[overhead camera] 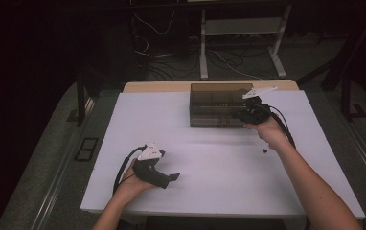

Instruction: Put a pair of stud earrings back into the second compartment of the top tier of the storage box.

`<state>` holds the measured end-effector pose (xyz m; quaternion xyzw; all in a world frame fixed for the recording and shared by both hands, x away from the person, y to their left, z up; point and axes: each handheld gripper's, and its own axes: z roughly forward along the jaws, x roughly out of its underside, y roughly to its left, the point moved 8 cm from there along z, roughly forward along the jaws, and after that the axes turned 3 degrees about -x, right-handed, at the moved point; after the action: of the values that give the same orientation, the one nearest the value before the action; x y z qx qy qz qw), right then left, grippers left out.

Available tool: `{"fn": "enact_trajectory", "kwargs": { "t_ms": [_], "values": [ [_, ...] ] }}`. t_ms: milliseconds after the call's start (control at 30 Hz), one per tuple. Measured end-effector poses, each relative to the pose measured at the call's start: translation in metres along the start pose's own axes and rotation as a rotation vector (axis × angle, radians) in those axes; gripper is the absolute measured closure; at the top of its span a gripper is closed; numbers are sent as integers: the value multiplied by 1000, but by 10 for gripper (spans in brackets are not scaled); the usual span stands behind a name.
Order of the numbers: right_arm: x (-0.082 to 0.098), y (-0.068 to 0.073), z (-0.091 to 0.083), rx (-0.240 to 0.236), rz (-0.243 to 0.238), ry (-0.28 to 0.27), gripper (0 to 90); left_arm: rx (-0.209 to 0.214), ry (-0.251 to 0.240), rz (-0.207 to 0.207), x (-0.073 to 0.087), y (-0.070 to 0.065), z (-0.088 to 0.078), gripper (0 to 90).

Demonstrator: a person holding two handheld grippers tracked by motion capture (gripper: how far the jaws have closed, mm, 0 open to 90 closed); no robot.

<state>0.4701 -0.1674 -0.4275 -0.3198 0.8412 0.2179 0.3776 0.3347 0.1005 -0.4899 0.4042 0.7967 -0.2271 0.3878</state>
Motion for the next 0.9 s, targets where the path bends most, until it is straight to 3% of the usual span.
{"fn": "enact_trajectory", "kwargs": {
  "t_ms": [900],
  "values": [
    [9, 13, -3, -35, -8, -1, 891, -1, 2, 4, 0, -1, 0, 0]
  ]
}}
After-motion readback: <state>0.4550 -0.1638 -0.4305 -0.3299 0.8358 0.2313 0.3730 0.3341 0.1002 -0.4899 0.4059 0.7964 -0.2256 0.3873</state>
